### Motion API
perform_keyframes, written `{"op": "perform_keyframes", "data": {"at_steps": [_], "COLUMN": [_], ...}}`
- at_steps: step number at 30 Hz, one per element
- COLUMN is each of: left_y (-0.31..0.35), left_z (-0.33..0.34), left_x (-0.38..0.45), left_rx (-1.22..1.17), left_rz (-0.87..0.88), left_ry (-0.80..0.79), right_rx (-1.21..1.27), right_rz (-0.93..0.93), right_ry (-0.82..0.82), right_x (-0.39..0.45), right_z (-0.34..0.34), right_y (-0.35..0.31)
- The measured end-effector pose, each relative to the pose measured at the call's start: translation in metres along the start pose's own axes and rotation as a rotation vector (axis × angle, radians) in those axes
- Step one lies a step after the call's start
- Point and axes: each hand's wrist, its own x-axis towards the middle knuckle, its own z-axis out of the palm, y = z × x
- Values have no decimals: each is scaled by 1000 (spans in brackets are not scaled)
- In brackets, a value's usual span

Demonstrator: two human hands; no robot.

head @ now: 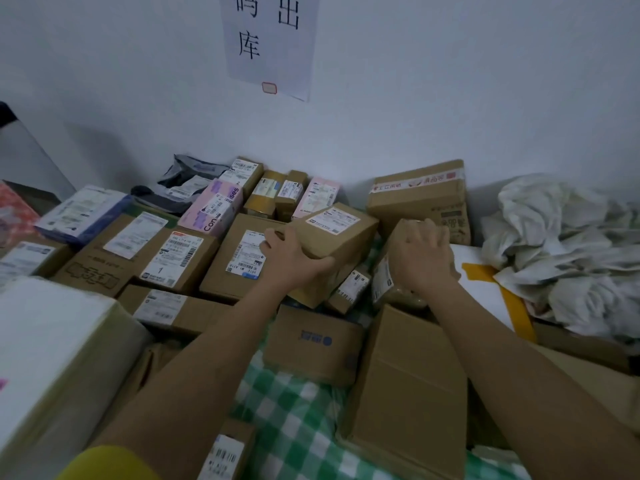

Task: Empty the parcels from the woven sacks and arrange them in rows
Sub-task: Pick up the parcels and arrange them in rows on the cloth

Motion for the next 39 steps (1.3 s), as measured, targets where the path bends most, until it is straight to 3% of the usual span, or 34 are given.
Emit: {"op": "perform_keyframes", "data": {"at_steps": [5, 12, 17, 21, 24, 33, 37, 39], "left_y": [2, 2, -15, -25, -23, -21, -17, -15], "left_z": [-21, -49, -58, -56, -52, -48, -56, -60], "left_x": [-10, -38, -71, -92, -108, -136, -132, -124], "left_rx": [-69, -209, -265, -327, -313, -260, -607, -669], "left_rz": [-105, -112, 21, 57, 115, 95, -50, -145], "left_ry": [-11, 49, 104, 212, 299, 208, 176, 99], "right_rx": [183, 1044, 1668, 1935, 2040, 1983, 1941, 1928], "right_rz": [-35, -65, 70, 118, 105, 163, 166, 164], "right_ry": [130, 122, -172, -519, -633, -480, -588, -677], "right_x": [-10, -27, -48, -66, -79, -82, -78, -76], "right_z": [-1, -18, -40, -39, -41, -39, -32, -29], "right_y": [2, -25, -55, -80, -97, -93, -78, -74]}}
